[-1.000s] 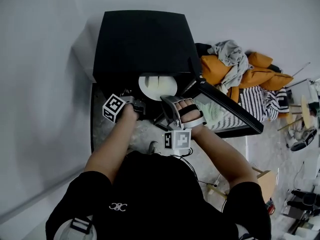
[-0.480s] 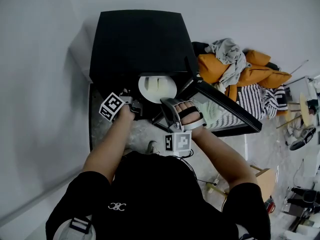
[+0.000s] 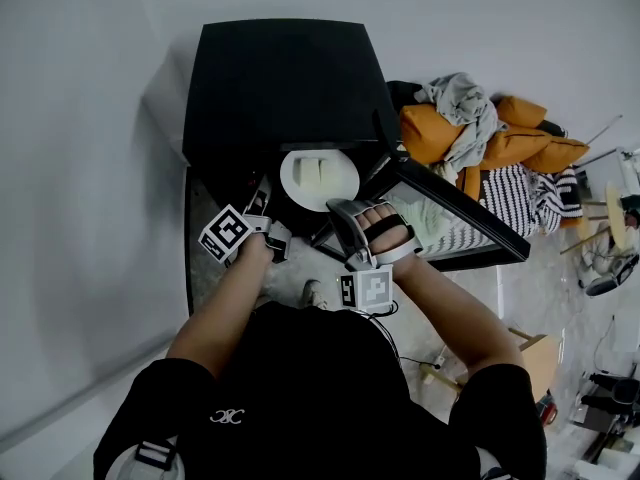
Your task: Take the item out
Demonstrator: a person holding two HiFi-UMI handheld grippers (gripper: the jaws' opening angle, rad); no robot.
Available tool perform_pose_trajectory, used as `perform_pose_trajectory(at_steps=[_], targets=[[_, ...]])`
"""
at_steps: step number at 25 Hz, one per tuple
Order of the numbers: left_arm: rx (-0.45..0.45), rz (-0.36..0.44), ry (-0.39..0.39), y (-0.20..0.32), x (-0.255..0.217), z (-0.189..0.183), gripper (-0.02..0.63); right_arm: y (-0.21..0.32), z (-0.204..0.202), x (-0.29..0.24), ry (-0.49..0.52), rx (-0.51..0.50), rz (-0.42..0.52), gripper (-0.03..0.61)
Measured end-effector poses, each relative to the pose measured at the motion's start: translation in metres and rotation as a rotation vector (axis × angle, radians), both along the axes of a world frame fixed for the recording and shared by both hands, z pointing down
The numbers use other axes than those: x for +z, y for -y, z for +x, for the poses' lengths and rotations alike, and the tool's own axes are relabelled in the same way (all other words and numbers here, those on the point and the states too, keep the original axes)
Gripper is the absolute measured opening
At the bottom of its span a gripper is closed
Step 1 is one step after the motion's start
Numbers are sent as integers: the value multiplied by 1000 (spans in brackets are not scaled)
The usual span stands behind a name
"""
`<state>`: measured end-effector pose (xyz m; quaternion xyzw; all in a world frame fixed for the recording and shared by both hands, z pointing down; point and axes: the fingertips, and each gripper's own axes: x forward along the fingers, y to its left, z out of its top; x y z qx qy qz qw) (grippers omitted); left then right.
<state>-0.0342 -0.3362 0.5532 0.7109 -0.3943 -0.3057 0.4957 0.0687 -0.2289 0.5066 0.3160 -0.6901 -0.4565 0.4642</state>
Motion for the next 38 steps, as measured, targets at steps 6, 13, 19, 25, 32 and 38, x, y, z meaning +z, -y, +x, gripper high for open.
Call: perform_pose_trajectory(at_steps=[6, 13, 19, 25, 32, 38], targets=[[51, 93, 277, -24, -19, -3, 8, -10, 0, -18, -29, 8, 6, 21], [81, 205, 580, -40, -36, -12, 8, -24, -1, -20, -39, 8, 23, 21], [117, 382, 890, -59, -53, -9, 8, -42, -1, -28, -11, 23, 25, 21], [149, 468, 1013, -77, -58, -7, 8, -63, -1, -31, 15, 61, 33, 21], [195, 482, 1005, -94, -59, -1, 8, -83, -3, -32, 42, 93, 26, 21], [226, 487, 998, -103, -56, 8, 8, -91, -2, -34, 41, 102, 12, 21]])
